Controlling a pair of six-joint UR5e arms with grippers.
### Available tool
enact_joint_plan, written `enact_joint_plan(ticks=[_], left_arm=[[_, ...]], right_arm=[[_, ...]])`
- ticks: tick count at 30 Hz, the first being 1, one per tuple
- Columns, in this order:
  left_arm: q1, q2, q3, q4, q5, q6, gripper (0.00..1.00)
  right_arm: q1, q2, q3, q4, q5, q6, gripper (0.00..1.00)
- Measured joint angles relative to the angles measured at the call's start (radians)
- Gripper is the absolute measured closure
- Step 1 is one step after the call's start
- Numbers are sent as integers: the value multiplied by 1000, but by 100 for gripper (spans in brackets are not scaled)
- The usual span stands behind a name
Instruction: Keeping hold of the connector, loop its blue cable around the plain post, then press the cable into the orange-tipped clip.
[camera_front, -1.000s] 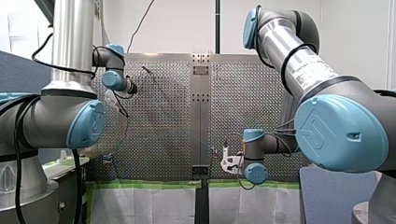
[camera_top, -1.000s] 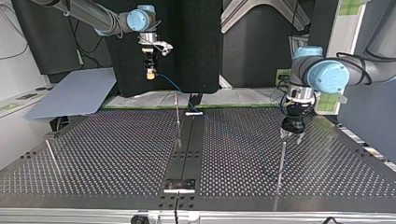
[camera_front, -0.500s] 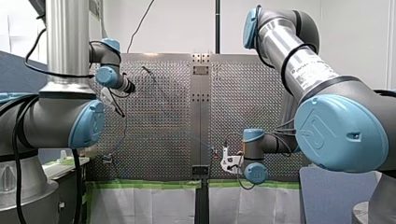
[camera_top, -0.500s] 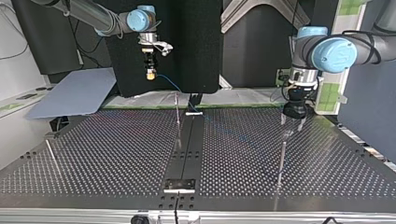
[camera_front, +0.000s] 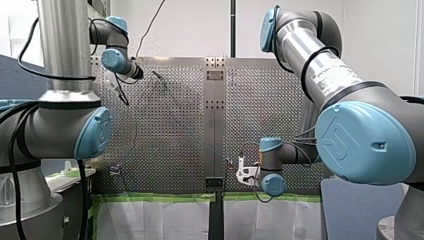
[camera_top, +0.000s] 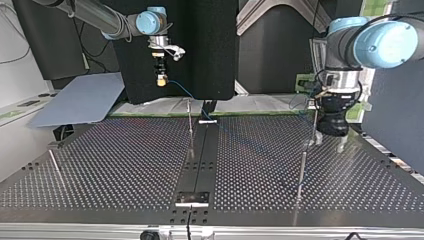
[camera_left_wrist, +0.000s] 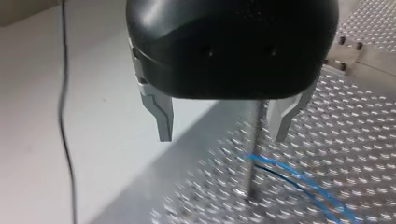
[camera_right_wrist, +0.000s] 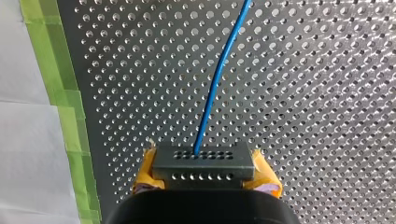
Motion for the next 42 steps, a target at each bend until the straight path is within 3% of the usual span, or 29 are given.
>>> enact_joint_plan(ticks=[7, 13, 34, 42], left_arm=[[-17, 67, 67, -66, -65, 67, 0], [-55, 104, 123, -123, -73, 123, 0], [-250, -46, 321, -320, -259, 321, 0], [-269, -97, 400, -400, -338, 400, 0]], right_arm=[[0, 0, -1, 1, 0, 0, 100], [0, 0, -1, 4, 0, 0, 100], [1, 0, -1, 19, 0, 0, 100], [0, 0, -1, 21, 0, 0, 100]])
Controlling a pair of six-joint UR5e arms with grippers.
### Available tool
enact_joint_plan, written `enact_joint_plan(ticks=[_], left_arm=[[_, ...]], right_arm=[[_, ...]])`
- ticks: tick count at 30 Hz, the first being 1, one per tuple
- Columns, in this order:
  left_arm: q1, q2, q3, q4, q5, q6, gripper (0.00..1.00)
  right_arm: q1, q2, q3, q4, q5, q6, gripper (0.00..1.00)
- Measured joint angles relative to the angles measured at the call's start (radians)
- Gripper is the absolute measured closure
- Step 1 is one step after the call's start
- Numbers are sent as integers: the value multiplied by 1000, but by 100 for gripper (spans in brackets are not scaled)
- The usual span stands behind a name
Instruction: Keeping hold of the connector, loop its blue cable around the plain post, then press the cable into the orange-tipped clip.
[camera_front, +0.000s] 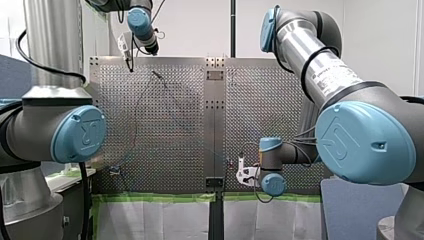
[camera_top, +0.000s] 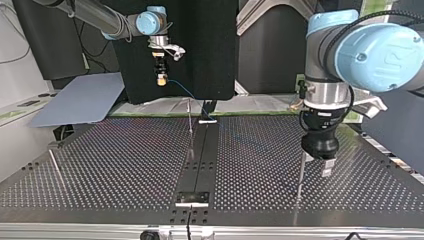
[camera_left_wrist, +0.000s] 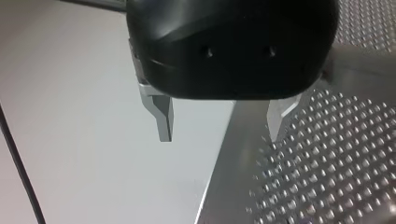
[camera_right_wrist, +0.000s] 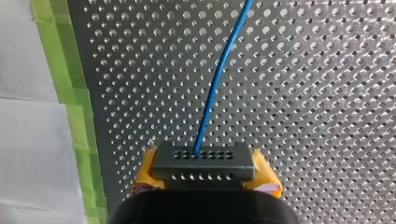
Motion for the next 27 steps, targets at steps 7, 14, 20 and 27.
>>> enact_joint_plan(ticks=[7, 14, 20, 27], left_arm=[[10, -56, 29, -69, -50, 69, 0], [18, -72, 9, -138, -46, 117, 0], [21, -73, 6, -191, -41, 128, 0], [25, -73, 6, -260, -36, 138, 0]], right_arm=[[-1, 0, 0, 5, 0, 0, 100], [-1, 0, 0, 6, 0, 0, 100], [-2, 0, 0, 5, 0, 0, 100], [-2, 0, 0, 3, 0, 1, 100]])
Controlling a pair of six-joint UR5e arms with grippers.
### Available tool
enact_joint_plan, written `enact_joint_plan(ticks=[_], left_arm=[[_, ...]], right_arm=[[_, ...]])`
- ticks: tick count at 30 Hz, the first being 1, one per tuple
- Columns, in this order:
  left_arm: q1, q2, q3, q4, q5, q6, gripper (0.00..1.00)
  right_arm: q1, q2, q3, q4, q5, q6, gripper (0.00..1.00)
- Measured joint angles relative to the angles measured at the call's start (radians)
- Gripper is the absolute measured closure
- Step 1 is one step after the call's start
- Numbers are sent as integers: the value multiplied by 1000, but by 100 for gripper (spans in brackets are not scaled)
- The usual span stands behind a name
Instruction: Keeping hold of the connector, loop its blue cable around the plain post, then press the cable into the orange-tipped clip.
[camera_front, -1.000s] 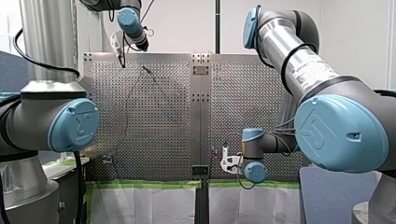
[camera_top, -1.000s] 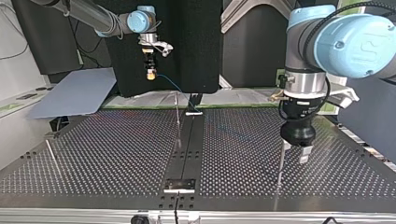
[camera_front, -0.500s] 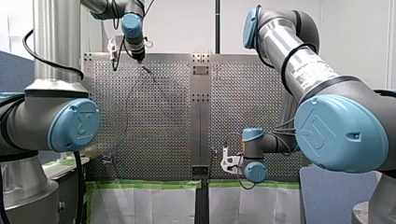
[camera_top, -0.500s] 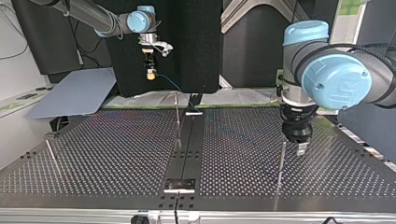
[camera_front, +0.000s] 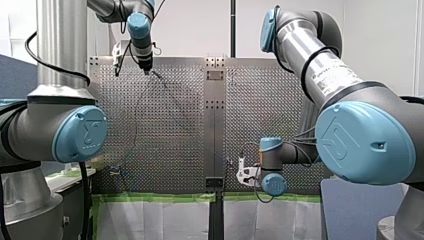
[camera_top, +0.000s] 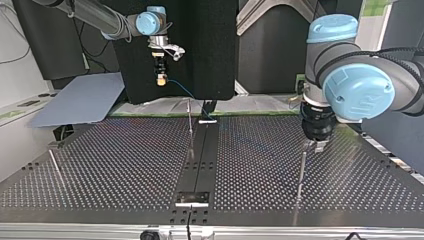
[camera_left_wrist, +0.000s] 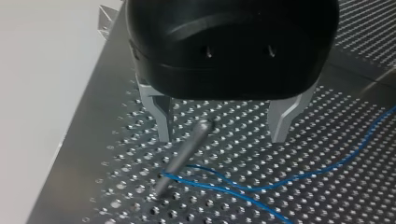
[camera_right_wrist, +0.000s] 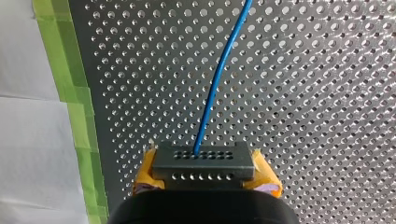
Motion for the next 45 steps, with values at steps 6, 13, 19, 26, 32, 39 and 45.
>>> enact_joint_plan(ticks=[6, 13, 19, 26, 32, 39, 45], left_arm=[[7, 0, 0, -38, -3, 7, 0], [16, 0, 0, -42, -9, 5, 0], [22, 0, 0, -42, -15, 2, 0], [22, 0, 0, -42, -30, 6, 0], [22, 1, 0, -42, -29, 6, 0], [7, 1, 0, -35, 2, 45, 0], [-20, 1, -1, 16, 60, 67, 0]], right_arm=[[0, 0, 0, 2, 0, -1, 100], [-1, 0, 0, 2, 0, 0, 100], [1, 0, 0, 9, 0, -1, 100], [2, 0, 0, 12, 0, -1, 100], [3, 0, 0, 14, 0, -1, 100], [3, 0, 0, 17, 0, -1, 100], [4, 0, 0, 19, 0, -1, 100]])
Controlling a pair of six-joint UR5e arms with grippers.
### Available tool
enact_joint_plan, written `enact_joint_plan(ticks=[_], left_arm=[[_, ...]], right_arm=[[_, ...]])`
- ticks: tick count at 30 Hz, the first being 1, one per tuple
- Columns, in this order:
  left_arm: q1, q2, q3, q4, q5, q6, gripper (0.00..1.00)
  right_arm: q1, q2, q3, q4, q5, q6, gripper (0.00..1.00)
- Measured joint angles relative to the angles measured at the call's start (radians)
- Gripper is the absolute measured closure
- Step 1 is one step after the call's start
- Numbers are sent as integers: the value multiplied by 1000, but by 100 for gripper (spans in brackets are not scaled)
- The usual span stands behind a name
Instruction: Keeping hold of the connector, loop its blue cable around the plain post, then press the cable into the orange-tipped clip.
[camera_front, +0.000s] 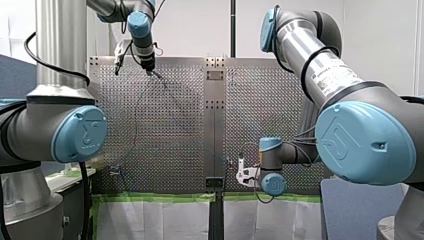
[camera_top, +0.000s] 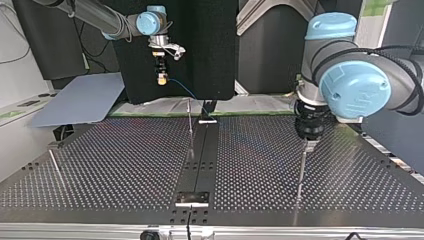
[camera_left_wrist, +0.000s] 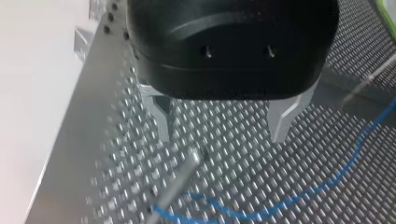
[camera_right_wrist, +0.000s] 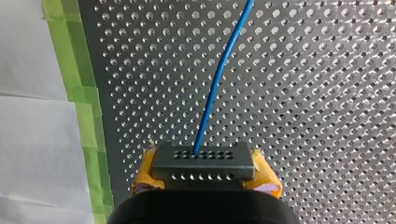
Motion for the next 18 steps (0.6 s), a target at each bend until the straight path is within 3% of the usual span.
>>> enact_joint_plan(ticks=[4, 8, 18], left_arm=[[-25, -2, -14, 40, 41, -23, 0], [-61, -18, -21, 81, 72, -7, 0], [-156, -102, -6, 177, 5, 83, 0]], right_arm=[[0, 0, 0, 0, 0, 0, 100], [0, 0, -5, 1, -1, 0, 100], [0, 0, -8, 3, -2, 0, 100]])
